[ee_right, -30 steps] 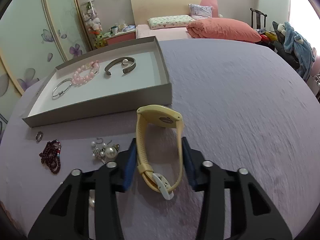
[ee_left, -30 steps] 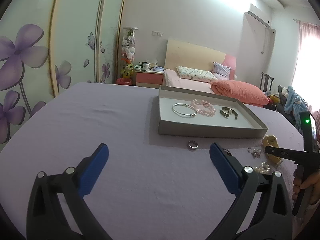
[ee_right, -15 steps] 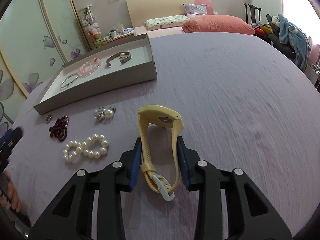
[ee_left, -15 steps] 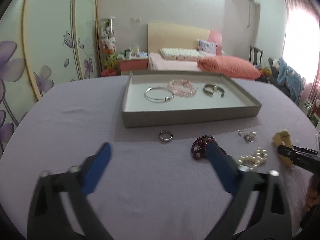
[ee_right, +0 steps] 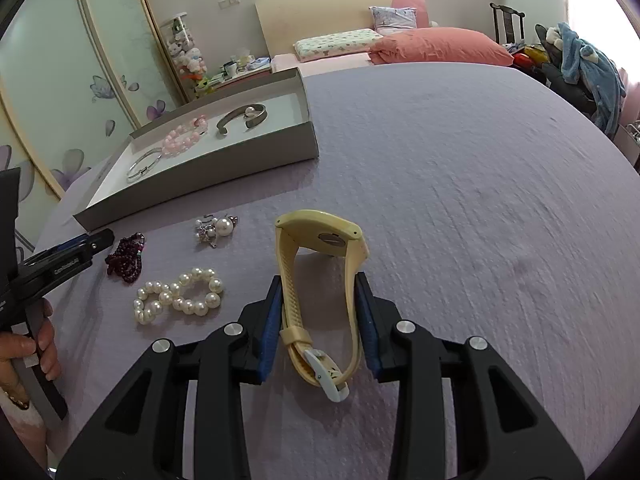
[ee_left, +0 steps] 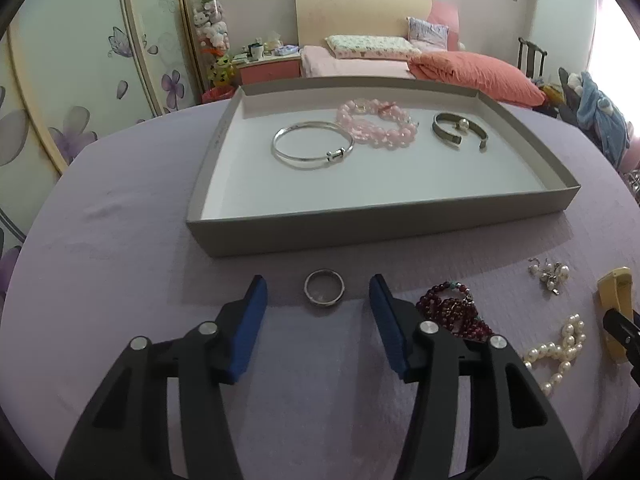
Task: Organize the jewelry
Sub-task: 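Grasp the silver ring on the bedspread with the left tool, then carry the held watch and ring over the white tray with both tools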
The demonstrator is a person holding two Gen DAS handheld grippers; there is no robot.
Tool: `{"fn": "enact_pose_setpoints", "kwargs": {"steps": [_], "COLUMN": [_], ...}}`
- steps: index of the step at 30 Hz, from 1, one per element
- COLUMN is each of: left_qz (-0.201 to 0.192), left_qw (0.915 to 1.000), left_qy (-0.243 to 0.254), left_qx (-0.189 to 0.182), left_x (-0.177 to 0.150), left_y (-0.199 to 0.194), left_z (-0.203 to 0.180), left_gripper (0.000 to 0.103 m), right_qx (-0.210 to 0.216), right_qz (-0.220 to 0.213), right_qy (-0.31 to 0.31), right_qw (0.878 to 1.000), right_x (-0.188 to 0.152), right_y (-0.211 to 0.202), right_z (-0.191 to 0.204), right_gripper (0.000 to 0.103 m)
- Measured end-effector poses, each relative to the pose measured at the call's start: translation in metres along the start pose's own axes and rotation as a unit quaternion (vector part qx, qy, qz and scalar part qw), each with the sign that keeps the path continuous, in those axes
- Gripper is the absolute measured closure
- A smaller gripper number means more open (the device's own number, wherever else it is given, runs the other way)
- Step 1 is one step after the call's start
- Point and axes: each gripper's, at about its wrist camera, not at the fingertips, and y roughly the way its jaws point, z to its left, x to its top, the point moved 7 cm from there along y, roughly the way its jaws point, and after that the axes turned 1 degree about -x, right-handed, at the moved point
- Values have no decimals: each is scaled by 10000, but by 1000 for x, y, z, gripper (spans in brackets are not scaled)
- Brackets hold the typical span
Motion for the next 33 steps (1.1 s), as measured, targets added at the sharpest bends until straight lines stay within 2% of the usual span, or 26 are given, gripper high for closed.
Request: {"fn": "enact_pose_setpoints", "kwargs": {"steps": [2,4,10,14,23,33], "left_qz": [-13,-20,-61,-255,-449,-501], "left_qw": [10000,10000,9998,9993,9972,9958], "left_qy": [11,3,-132,-214,-554,-675], "left_qx": [-11,-49,-102,-143,-236,-349], "left_x": [1,2,4,0,-23,-39], "left_y": [1,2,0,-15,-50,-67], "left_z": [-2,-4,0,8,39,47], "left_gripper": [65,80,81,81,81,81], "right_qx": [3,5,29,59,116,168], "right_qz": [3,2,1,5,16,33], "right_qy": [-13,-18,-19,-51,-122,-159], "right_qw": [10000,10000,10000,10000,9999,9997], "right_x": [0,0,-1,-3,-7,-12], "right_y": [0,0,-1,-1,-3,-7], "right_z": [1,2,3,6,14,21], "right_gripper": [67,67,67,67,67,67]}}
